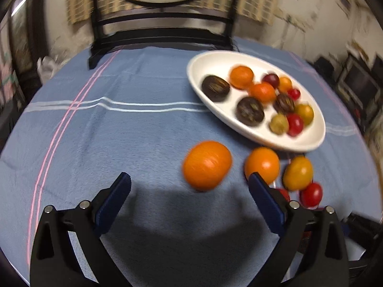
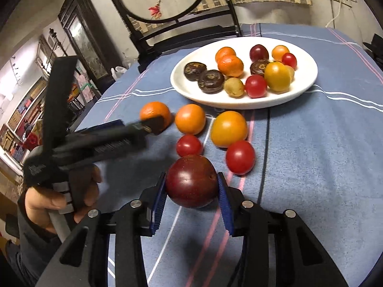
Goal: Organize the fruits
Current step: 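Grasp a mandarin with the left tool while the right tool holds the plum, then carry both fruits over the white plate and open both tools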
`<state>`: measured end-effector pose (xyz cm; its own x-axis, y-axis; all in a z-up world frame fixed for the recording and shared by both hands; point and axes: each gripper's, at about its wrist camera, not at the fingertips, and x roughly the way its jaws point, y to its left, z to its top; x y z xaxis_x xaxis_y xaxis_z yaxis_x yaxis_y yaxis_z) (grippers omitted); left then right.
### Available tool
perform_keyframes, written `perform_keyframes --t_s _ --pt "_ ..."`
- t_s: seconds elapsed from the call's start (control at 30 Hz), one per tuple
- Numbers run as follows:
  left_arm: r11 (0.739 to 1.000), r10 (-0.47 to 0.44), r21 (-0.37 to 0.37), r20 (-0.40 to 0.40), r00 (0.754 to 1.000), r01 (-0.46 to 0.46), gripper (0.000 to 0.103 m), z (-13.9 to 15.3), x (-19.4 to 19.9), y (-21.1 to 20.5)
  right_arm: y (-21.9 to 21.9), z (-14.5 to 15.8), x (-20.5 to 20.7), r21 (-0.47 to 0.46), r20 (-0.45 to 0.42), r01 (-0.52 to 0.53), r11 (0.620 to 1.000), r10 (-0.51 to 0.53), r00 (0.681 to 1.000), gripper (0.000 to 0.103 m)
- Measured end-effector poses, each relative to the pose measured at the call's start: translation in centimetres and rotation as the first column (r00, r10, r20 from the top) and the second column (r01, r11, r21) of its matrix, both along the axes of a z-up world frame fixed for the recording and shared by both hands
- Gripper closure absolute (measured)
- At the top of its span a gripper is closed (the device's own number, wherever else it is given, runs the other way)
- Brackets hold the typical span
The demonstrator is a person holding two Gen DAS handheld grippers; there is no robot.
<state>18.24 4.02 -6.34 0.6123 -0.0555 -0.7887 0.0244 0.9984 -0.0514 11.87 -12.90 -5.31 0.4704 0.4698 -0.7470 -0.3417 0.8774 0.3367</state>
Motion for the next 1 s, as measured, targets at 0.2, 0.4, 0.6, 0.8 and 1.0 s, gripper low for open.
perform_keyframes --t_s 0.2,0.4,0.6,0.8,1.0 --pt "0.997 -0.022 0.071 -0.024 0.999 0.024 0.031 -1.4 0.7 -1.0 0.4 0.9 -0.8 0.006 0.032 -0.031 1.000 0.030 0.999 0.062" --pt "0.998 -0.015 0.063 -0.005 1.000 0.015 0.034 -1.4 1.6 -1.4 0.9 1.0 -1.1 -0.008 0.038 -0.048 0.999 0.048 0.998 0.062" --pt "1.000 -0.012 -0.009 0.007 1.000 0.012 0.061 -1.1 0.9 -0.6 0.6 0.6 -0.8 -0.020 0.027 -0.029 0.999 0.030 0.999 0.062" --pt "0.998 0.045 -0.048 0.054 0.998 -0.042 0.062 1.3 -0.1 0.5 -0.2 0.6 -0.5 -0.023 0.039 0.011 1.000 -0.010 0.999 0.062" --pt "0.987 0.006 -0.162 0.044 0.999 0.001 0.062 4.5 -1.0 0.1 -2.0 2.9 0.0 -0.004 0.112 0.087 0.996 -0.086 0.990 0.062"
